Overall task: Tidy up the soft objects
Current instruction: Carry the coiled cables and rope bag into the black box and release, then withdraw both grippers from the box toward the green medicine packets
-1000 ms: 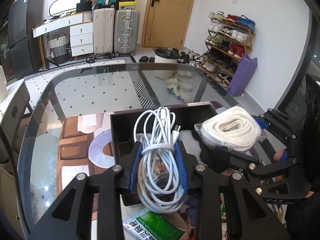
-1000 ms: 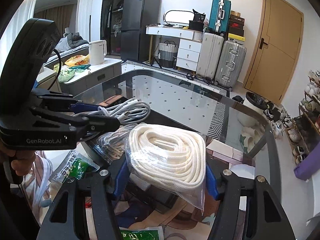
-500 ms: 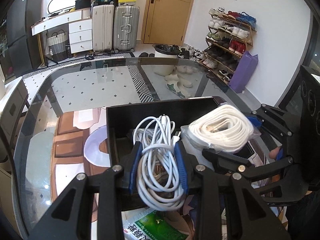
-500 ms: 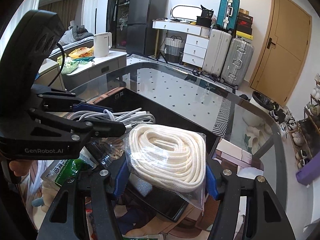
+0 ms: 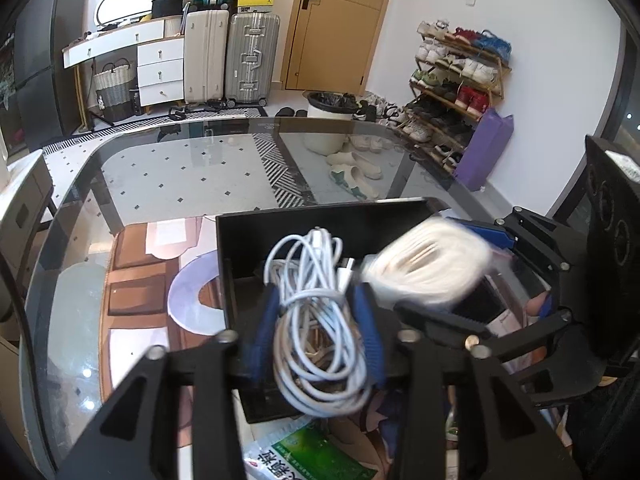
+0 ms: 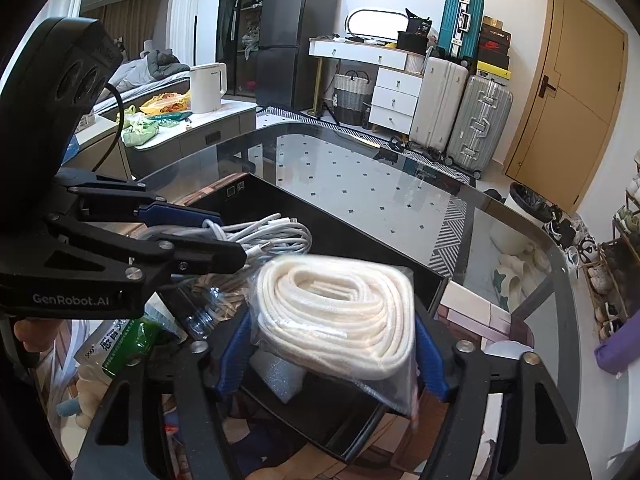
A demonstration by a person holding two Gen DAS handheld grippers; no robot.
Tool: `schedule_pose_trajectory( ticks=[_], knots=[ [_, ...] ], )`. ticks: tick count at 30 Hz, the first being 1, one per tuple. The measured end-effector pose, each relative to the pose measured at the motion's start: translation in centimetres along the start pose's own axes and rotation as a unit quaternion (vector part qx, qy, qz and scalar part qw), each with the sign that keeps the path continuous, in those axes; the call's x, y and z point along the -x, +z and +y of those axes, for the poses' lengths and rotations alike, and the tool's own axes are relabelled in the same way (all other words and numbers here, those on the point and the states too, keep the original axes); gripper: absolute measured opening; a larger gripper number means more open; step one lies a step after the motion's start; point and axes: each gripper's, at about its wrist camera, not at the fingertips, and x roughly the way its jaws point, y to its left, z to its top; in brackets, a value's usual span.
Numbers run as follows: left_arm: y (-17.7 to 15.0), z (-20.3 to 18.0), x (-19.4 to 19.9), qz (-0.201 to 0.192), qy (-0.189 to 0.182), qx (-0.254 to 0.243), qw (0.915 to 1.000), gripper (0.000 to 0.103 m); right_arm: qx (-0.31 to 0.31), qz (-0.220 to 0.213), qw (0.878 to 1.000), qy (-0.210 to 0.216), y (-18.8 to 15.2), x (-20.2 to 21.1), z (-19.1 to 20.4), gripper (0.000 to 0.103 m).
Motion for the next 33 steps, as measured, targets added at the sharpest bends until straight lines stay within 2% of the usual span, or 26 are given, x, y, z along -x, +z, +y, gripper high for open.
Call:
schedule_pose_trajectory(
  ticks=[2,5,7,11,12,14,23,33],
  knots=[
    [-0.1,0.0,0.6,-0.009,-0.011,0.001,0.9999,0.057,-0.001,-0.008,1.0,-0.011,-0.1,0.5,0.0,0.099],
    [-0.1,-0.2,1.9,-0.024,-0.014,-0.007,0.9996,0.065,0.008,-0.01,0.999,-0.034,-0.3,1.1,0.0,0.101],
    [-0.2,-0.3,2.7,-0.033,-0.011,-0.01,0.9994,0.089,0.007,-0.012,0.999,-0.041,-0.7,1.8,-0.1,0.101],
    [-0.6,-0.3,4.6,-0.051,-0.005,-0.011,0.9986,0.097,-0.005,-0.015,0.999,-0.048,-1.6,3.6,-0.5,0.102],
    [-0.8,-0.3,4.9,-0.053,-0.002,-0.01,0.9985,0.103,-0.008,-0.015,0.999,-0.049,-2.0,4.1,-0.5,0.102],
    [-1.3,-0.2,5.9,-0.066,0.008,-0.008,0.9978,0.103,-0.019,-0.015,0.999,-0.049,-2.6,5.0,-0.6,0.102],
    [-4.0,0.7,7.7,-0.07,0.046,0.015,0.9964,0.103,-0.045,-0.011,0.998,-0.036,-5.4,7.6,0.6,0.102],
    [-7.8,0.5,6.9,-0.036,0.072,0.01,0.9967,0.103,-0.069,0.031,0.997,-0.031,-9.3,7.5,1.6,0.102]
  ],
)
